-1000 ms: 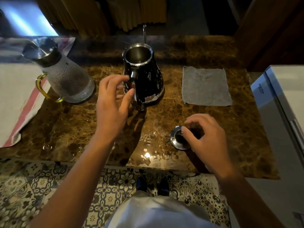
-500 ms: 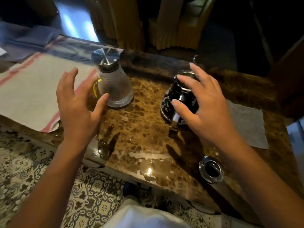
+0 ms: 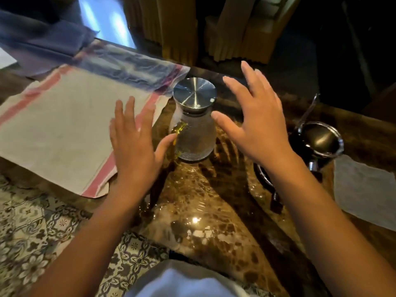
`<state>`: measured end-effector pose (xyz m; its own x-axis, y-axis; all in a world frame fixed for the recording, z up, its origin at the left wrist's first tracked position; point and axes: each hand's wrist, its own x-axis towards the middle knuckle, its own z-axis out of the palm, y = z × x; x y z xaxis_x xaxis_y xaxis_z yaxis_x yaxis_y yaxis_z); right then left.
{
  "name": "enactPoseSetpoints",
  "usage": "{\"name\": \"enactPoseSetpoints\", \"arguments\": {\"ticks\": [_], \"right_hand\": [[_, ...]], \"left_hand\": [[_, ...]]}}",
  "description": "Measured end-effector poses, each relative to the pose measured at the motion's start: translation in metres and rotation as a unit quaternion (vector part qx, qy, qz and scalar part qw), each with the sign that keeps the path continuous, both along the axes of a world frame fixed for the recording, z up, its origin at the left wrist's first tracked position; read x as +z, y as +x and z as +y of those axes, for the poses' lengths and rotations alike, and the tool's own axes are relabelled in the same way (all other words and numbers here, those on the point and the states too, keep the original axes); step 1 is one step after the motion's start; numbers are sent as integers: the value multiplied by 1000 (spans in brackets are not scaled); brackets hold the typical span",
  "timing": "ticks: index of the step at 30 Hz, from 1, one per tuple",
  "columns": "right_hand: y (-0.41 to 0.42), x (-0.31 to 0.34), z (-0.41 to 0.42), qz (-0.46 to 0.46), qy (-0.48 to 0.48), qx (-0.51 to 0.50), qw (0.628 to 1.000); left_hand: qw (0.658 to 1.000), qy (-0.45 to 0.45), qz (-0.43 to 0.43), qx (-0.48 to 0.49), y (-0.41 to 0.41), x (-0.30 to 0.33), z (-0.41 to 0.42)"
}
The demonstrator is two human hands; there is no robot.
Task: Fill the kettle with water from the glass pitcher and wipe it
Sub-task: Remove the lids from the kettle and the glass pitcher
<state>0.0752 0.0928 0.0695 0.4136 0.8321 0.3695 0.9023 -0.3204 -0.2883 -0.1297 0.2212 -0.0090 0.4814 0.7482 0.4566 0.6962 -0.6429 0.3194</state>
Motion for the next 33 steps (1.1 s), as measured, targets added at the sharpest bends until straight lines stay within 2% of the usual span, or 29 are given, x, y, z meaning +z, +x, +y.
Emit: {"name": "enactPoseSetpoints", "arguments": {"ticks": [5,10,17,25,33], "right_hand": [[-16,-8,45,2,-18,-5,1000],[-21,-18,64,-4,-13,-13,1000],[-17,-14,72,20,-2,-17,1000],[-8,-6,76,129,1,-2,992],[-6,2,67,286,80,-18,955]], "left_hand": [[991,-41,-81,-95,8,-8,5],[974,-106,-106,-172,9,-10,2],[960,-162,-128,-188,16,-13,-2],[956,-191,-108,-193,21,-15,-5],[954,-179,-118,-209,22,-17,0]]}}
